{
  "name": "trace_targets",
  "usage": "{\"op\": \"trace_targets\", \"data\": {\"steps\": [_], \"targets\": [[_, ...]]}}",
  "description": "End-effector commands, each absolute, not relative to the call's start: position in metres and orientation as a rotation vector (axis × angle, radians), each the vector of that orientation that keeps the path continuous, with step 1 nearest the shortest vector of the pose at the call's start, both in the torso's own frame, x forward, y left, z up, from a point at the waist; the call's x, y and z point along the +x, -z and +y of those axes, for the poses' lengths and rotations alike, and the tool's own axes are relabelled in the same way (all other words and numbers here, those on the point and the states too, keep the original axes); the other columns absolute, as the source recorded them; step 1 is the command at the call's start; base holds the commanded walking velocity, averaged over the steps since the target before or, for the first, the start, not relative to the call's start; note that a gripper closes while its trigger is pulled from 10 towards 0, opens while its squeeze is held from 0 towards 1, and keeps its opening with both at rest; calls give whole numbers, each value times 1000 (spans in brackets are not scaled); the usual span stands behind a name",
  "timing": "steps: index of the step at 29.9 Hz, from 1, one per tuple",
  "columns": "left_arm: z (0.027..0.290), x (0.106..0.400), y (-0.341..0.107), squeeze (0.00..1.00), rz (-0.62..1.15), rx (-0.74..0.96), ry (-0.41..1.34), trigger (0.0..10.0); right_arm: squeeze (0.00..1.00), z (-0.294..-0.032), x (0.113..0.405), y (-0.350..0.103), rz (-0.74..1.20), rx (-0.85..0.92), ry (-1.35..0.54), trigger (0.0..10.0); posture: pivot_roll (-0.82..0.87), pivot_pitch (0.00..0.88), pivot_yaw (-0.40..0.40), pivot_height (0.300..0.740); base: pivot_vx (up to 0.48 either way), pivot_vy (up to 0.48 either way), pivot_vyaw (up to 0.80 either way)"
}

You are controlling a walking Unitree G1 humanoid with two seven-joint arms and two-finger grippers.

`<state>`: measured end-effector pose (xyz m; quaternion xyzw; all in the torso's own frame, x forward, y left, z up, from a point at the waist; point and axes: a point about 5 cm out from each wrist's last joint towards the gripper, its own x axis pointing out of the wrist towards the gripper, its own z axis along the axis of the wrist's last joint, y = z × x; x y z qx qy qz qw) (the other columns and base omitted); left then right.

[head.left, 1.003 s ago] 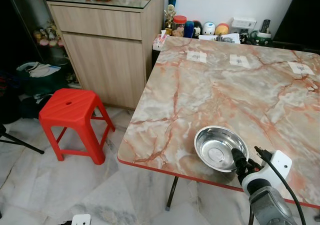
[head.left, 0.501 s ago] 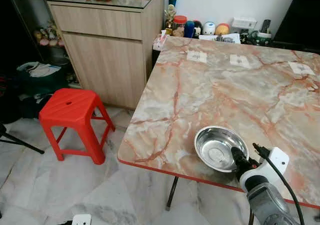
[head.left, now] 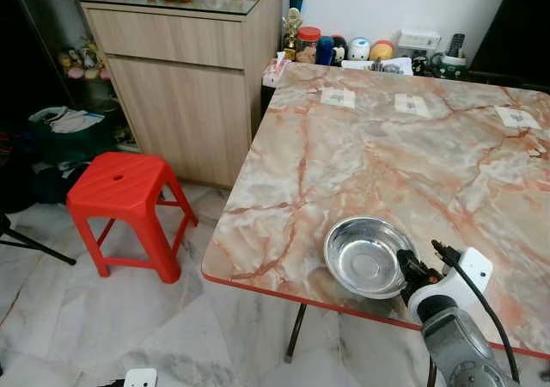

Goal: Setting the table

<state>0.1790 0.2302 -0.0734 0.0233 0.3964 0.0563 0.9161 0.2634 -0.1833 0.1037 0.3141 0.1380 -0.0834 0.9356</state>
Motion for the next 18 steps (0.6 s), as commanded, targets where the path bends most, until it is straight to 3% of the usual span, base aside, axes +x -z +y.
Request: {"op": "trace_targets", "data": {"steps": [1,7,14,15,18], "targets": [[233,172,77,0,846,58,-119,10000,0,-182,265,-102,274,676,204,0,18,106,-38,740,0,0,0],[233,171,77,0,847,62,-119,10000,0,-182,268,-109,198,727,218,0,21,105,-37,740,0,0,0],[233,171,77,0,847,77,-123,10000,0,-178,275,-146,-82,845,157,0,23,96,-33,740,0,0,0],[233,171,77,0,849,84,-112,10000,0,-176,276,-153,-123,841,137,10000,16,90,-31,740,0,0,0],[232,171,77,0,848,91,-101,10000,0,-174,276,-159,-164,845,120,10000,15,83,-33,740,0,0,0]]}}
